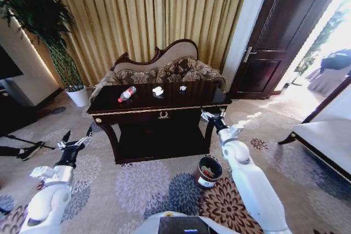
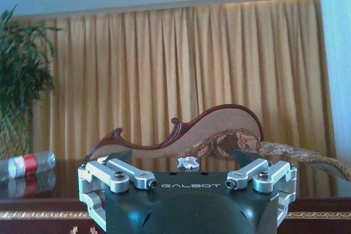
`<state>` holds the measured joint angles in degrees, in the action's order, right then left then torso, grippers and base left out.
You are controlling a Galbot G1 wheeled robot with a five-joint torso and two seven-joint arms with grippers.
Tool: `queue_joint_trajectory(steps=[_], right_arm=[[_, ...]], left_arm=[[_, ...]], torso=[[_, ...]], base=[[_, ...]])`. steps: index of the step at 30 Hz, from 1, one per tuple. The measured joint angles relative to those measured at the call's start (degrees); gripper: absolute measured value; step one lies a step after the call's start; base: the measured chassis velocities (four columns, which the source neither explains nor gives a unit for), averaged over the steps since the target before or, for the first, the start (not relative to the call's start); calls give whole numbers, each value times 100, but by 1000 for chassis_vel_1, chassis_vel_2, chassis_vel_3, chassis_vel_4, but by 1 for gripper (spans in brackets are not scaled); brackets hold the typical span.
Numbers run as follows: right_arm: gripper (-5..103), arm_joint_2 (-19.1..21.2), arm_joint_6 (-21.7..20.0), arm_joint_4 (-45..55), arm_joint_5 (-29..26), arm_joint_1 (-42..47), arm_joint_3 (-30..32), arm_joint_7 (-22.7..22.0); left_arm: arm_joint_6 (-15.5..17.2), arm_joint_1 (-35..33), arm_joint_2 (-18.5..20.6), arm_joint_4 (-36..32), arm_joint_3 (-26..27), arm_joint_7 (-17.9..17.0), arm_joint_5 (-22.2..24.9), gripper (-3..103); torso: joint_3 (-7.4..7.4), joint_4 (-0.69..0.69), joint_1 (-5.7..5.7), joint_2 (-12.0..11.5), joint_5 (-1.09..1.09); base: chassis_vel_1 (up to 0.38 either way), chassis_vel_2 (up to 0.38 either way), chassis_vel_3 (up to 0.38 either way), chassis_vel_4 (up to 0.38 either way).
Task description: Move to the front of the table and place the trash on the table into the trash bin.
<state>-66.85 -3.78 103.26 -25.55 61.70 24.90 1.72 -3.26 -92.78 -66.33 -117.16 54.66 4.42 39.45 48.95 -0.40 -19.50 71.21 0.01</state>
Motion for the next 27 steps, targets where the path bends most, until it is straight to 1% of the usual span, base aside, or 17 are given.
queue_joint_trajectory(steps=[2,4,5,6,9,10,11,12,14,17,21,27], right_arm=[[100,47,-13,7,14,-10,-20,3],[100,222,-141,93,-21,-37,-75,6],[100,328,-194,162,-112,-44,-108,12],[100,328,-194,162,-112,-44,-108,12],[100,475,-398,284,-367,-54,-137,96],[100,475,-398,284,-367,-54,-137,96],[100,497,-527,325,-449,-59,-137,107],[100,497,-527,325,-449,-59,-137,107],[100,509,-737,432,-655,-63,-128,110],[100,511,-855,491,-730,-75,-134,102],[100,495,-944,493,-744,-103,-145,45],[100,481,-971,432,-743,-156,-165,-11]], left_arm=[[1,-2,9,-3,-1,6,0,100],[9,-10,43,-15,-6,15,1,100],[14,-10,62,-23,-7,23,1,100],[14,-10,62,-23,-7,23,1,100],[28,-10,72,-37,-9,34,2,100],[28,-10,72,-37,-9,34,2,100],[29,-17,69,-46,-9,37,2,100],[29,-17,69,-46,-9,37,2,100],[30,-39,56,-53,-10,43,2,100],[33,-59,45,-57,-3,47,-2,100],[39,-76,40,-59,12,50,-6,100],[40,-68,40,-57,14,53,-7,100]], torso=[[0,0,0,0,0],[0,0,0,0,0],[0,0,0,0,0],[0,0,0,0,0],[0,0,0,0,0],[0,0,0,0,0],[0,0,0,0,0],[0,0,0,0,0],[0,0,0,0,0],[0,0,0,0,0],[0,0,0,0,0],[-1,0,1,1,0]], base=[[0,0,0,0],[0,0,0,0],[0,0,0,0],[0,0,0,0],[0,0,0,0],[0,0,0,0],[0,0,0,0],[0,0,0,0],[0,0,0,0],[0,0,0,0],[0,0,0,0],[-53,48,57,-51]])
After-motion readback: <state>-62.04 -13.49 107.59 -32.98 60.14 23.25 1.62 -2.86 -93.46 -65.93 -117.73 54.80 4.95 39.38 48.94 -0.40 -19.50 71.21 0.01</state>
